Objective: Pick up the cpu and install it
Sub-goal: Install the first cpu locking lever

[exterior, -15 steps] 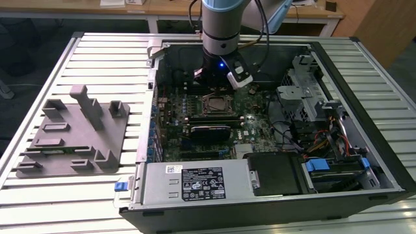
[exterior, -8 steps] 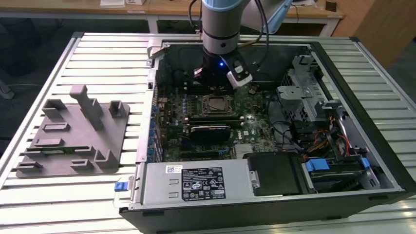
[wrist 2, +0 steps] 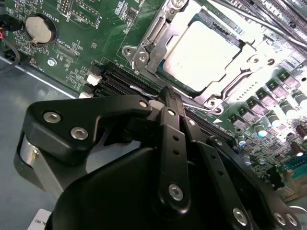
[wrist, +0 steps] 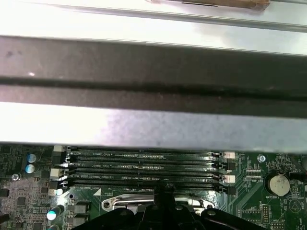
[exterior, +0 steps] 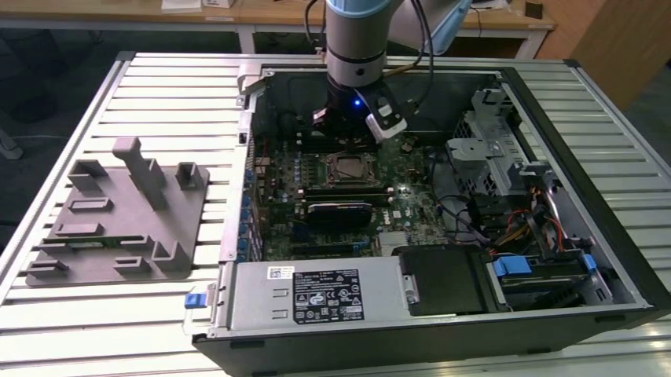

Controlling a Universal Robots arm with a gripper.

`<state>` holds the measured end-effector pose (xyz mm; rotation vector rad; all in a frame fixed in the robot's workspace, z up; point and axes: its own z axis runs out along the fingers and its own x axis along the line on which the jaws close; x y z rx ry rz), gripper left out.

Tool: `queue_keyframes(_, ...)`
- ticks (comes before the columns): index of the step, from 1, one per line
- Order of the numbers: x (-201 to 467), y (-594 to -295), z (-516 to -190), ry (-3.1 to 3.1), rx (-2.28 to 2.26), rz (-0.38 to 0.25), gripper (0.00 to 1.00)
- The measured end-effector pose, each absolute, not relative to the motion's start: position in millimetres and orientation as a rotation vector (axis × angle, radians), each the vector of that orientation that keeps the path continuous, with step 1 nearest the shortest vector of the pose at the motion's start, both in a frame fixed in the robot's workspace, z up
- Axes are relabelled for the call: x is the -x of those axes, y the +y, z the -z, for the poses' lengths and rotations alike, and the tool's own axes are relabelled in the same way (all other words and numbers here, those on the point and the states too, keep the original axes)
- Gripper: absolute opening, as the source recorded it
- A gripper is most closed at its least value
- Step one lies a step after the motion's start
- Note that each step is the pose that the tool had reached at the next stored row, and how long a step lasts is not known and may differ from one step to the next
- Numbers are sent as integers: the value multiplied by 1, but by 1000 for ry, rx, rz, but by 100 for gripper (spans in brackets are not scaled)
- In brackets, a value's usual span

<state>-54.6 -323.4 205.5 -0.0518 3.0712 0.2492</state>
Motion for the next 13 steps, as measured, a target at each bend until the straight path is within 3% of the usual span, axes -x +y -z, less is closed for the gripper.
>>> queue_keyframes(13, 54, -321, -202, 3070, 14, -248, 11)
